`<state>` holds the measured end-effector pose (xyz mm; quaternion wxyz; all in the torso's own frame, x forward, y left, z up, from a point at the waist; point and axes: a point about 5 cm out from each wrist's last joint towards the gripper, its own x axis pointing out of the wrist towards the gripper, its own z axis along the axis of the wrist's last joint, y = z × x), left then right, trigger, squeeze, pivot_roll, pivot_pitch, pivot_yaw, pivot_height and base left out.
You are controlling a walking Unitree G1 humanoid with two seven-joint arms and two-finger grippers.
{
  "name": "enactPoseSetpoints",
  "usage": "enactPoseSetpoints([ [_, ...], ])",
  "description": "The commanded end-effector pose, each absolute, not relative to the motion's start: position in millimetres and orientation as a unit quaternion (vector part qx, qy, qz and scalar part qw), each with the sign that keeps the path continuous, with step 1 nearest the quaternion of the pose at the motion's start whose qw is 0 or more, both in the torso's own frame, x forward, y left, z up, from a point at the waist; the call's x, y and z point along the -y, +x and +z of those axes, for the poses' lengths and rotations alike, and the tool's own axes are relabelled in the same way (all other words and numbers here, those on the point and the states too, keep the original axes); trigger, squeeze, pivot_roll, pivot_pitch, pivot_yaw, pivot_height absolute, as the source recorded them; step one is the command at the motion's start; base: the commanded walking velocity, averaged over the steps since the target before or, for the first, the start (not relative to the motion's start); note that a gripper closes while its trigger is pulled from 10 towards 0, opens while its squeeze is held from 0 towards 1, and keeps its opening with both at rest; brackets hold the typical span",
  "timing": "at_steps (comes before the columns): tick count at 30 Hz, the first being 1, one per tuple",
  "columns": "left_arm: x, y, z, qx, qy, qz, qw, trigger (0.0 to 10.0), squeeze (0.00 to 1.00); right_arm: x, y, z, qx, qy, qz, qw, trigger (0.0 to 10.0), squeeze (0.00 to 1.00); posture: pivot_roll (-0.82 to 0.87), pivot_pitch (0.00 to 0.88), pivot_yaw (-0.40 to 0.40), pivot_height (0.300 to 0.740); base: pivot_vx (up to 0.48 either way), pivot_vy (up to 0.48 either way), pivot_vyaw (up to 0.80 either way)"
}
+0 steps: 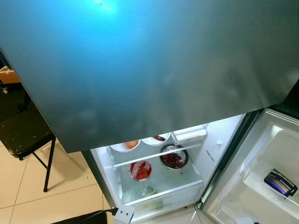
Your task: Restocking fridge
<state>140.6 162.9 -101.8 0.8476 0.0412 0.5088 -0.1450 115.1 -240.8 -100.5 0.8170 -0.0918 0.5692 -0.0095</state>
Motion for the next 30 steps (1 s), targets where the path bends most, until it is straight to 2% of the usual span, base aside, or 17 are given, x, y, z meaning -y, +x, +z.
enactPoseSetpoints([
  [1,-160.4,138.9,-102.8,-0.515,0.046,-0.154,0.842,10.0,0.0,239.1,114.6,-101.1,-0.571,-0.097,-0.004,0.815,10.0,0.0,-0.01,0.0,-0.046,0.74,0.0,0.0,0.0],
  [30,-159.1,134.2,-104.5,-0.521,0.053,-0.16,0.837,10.0,0.0,238.3,110.7,-102.5,-0.576,-0.096,-0.003,0.812,10.0,0.0,-0.01,0.0,-0.047,0.74,0.0,0.0,0.0],
])
